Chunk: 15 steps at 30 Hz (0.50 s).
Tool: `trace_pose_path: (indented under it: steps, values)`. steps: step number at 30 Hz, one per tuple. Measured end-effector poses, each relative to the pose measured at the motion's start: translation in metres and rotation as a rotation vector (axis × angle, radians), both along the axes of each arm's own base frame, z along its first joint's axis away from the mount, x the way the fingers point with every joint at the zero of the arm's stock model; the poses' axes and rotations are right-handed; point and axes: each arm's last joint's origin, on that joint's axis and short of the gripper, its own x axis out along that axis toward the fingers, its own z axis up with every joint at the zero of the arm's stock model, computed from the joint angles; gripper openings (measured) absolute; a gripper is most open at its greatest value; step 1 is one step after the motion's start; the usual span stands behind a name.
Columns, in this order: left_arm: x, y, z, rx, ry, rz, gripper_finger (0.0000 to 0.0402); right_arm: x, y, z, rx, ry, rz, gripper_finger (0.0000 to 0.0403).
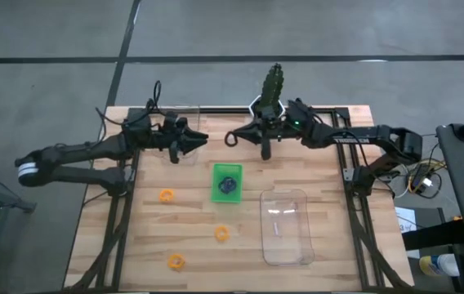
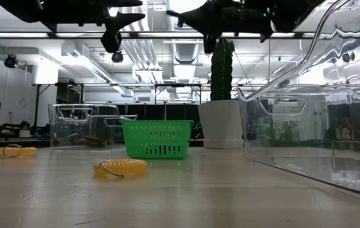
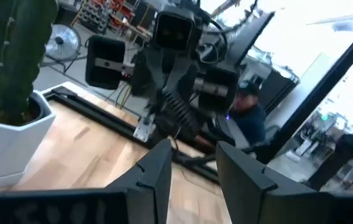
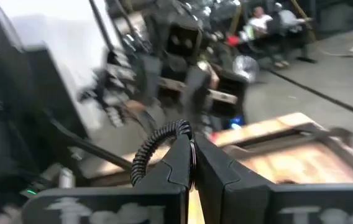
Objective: Sort spring keychains
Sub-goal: Put the black spring keychain into the top transparent bin
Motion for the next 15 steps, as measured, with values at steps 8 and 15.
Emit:
trace_pose_path:
  steps: [8, 15]
  values:
    - [0.004, 0.0, -0.001, -0.044, -0.006, -0.011, 0.0119, 0.014, 0.007, 0.023, -0.177, 0.186, -0.109, 0.0008]
    - [0.006, 0.001, 0.0, -0.09, -0.034, 0.034, 0.0119, 0.016, 0.009, 0.039, -0.187, 0.207, -0.124, 0.0008]
